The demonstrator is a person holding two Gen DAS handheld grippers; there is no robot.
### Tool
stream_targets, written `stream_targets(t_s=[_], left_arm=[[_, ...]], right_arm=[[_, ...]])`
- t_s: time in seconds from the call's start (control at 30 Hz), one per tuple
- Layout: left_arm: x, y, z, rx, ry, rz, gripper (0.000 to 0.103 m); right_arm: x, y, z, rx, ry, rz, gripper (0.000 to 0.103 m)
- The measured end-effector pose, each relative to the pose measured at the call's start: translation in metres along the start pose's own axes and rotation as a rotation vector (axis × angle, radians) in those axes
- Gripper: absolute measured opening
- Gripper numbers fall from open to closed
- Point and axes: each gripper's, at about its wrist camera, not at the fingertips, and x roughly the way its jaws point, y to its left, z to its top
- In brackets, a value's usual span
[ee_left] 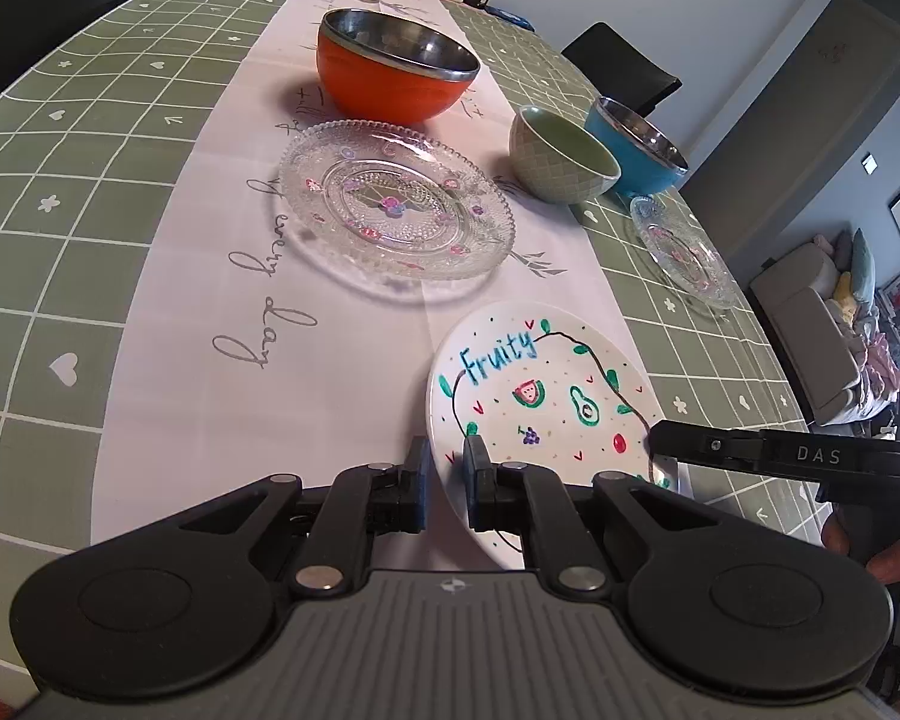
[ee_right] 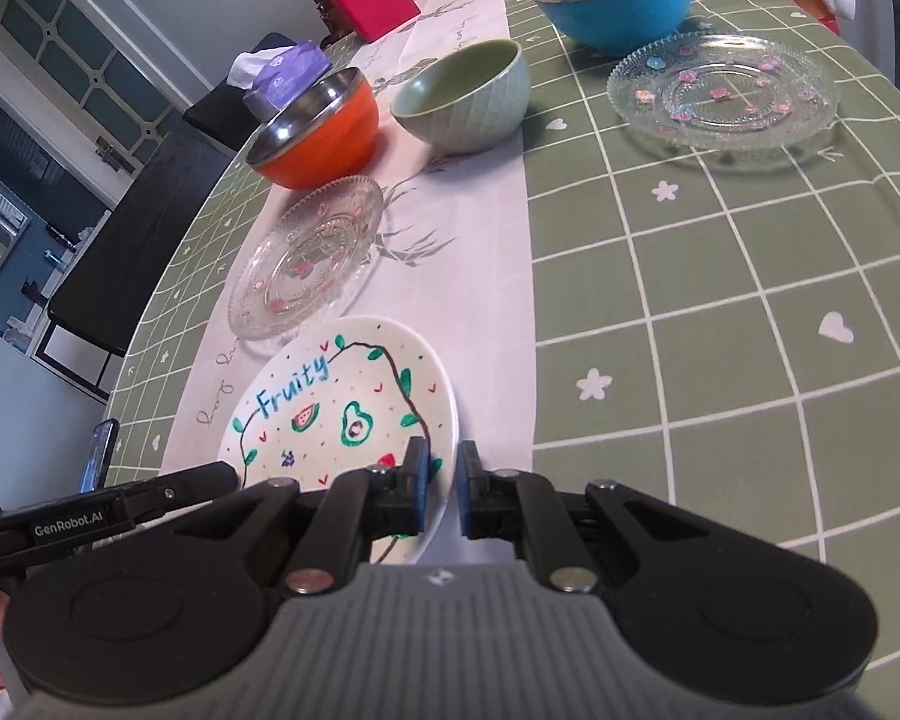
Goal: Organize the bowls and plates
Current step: 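Close the left gripper on the rim of the white 'Fruity' plate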
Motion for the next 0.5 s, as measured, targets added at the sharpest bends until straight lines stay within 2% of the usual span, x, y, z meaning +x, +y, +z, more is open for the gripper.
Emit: stream_targets(t_s=[0.5], left_arm=[[0.0014,0.0033,-0.0013,-0.004,-0.003,0.02,0.012]], right_arm=[[0.0047,0.0018,0.0004,-0.009,0.01,0.002,0.008]])
